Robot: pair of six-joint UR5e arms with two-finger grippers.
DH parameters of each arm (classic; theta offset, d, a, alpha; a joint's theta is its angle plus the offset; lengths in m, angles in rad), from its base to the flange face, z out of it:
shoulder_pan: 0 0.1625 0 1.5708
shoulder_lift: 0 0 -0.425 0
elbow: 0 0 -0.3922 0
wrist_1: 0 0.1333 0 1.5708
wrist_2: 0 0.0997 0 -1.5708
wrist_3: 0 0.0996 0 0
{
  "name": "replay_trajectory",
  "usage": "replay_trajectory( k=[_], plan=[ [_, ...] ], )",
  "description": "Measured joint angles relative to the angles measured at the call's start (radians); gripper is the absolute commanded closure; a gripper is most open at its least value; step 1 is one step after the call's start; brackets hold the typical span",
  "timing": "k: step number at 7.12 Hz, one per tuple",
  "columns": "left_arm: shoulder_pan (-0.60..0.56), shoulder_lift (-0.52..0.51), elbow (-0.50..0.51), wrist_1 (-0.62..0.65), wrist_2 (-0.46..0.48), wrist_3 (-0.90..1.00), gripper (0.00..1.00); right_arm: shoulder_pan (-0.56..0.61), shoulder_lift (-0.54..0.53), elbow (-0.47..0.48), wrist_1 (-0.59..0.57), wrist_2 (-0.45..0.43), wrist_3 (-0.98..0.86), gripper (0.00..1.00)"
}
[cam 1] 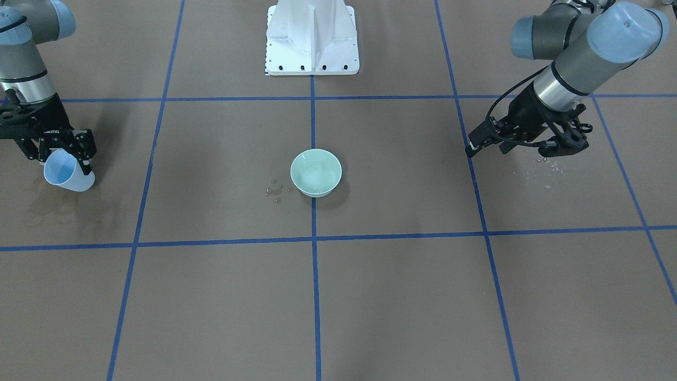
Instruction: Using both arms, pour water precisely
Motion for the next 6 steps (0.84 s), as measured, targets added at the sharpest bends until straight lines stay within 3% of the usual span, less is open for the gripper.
replay_trajectory(
  k=[1,2,6],
  plan=[
    [0.0,0.001,0.001,0.0,0.0,0.0,0.0,-0.02,0.001,0.0,0.002,-0.005,0.041,0.44],
    [0.0,0.001,0.001,0.0,0.0,0.0,0.0,-0.032,0.001,0.0,0.003,-0.007,0.067,0.01],
    [0.001,0.0,0.002,0.0,0.001,-0.002,0.0,-0.036,-0.002,0.01,0.004,-0.011,0.091,0.0]
  ],
)
